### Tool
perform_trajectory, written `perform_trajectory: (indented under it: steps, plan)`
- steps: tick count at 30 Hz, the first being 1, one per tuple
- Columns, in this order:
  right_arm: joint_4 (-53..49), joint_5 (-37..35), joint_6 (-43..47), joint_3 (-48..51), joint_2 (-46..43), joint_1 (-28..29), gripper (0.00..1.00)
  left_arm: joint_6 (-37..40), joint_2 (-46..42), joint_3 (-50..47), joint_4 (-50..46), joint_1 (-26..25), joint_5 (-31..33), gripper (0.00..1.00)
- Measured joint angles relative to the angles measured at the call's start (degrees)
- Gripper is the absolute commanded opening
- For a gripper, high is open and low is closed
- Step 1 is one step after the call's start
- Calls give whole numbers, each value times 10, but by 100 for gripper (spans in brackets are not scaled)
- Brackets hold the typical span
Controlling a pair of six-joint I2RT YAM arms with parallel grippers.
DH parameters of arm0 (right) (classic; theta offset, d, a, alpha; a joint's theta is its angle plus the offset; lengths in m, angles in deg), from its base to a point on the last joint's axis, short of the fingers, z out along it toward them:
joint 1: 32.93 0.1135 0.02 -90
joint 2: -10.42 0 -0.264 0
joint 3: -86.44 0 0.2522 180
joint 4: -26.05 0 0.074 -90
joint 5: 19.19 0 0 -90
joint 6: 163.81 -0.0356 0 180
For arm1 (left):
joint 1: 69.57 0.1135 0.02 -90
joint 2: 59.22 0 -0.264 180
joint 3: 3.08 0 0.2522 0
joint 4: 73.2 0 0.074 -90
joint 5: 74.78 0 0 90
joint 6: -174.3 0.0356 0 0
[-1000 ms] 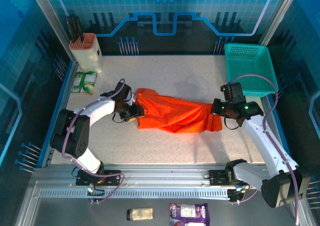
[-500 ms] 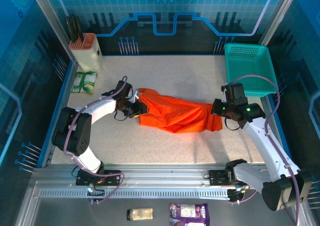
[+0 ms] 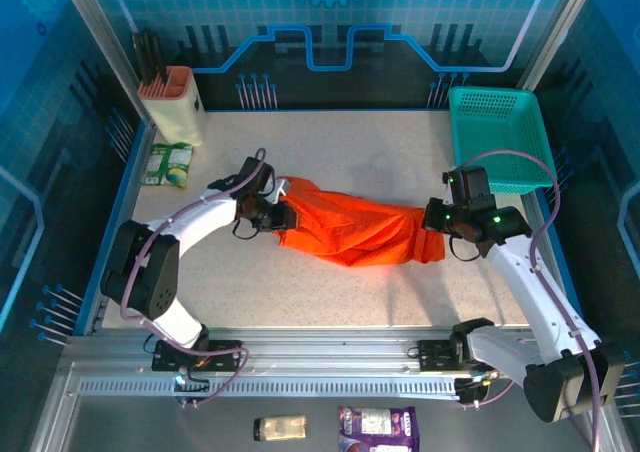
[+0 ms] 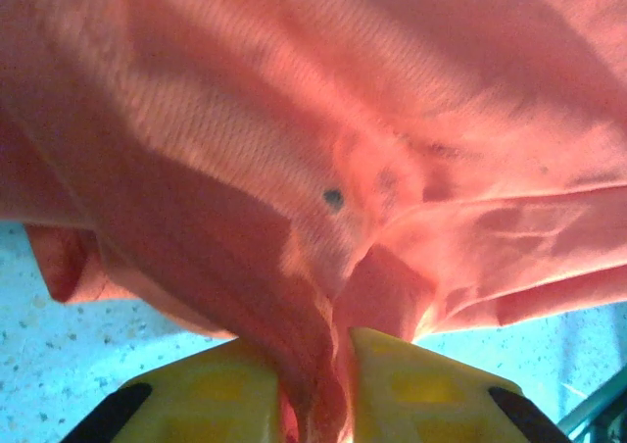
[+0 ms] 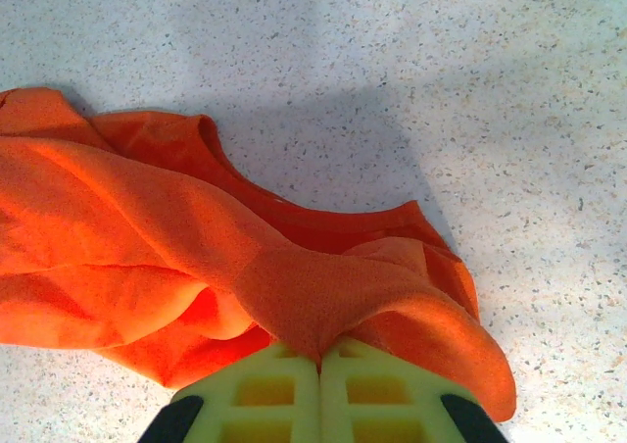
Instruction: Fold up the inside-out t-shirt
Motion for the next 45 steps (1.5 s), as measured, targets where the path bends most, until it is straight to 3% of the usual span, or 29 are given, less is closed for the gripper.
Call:
perform_trajectory:
  steps: [5,11,25,35,45]
  plan:
    - [0,0,-1,0,0,0,0,23,32,30,-21,-19,49,41]
    - [-1,0,-1,-3,0,0,0,40,66,58,-43,-28,90,39]
    - [-4,0,-1,-6,0,0,0,67,67,90,-118,-87,183,25]
    - [-11,-1,0,-14,0,0,0,73,49,120,-162,-111,235,0]
    - [-26,-25,16,-69,0,0,0,97,-75,240,-212,-101,252,0]
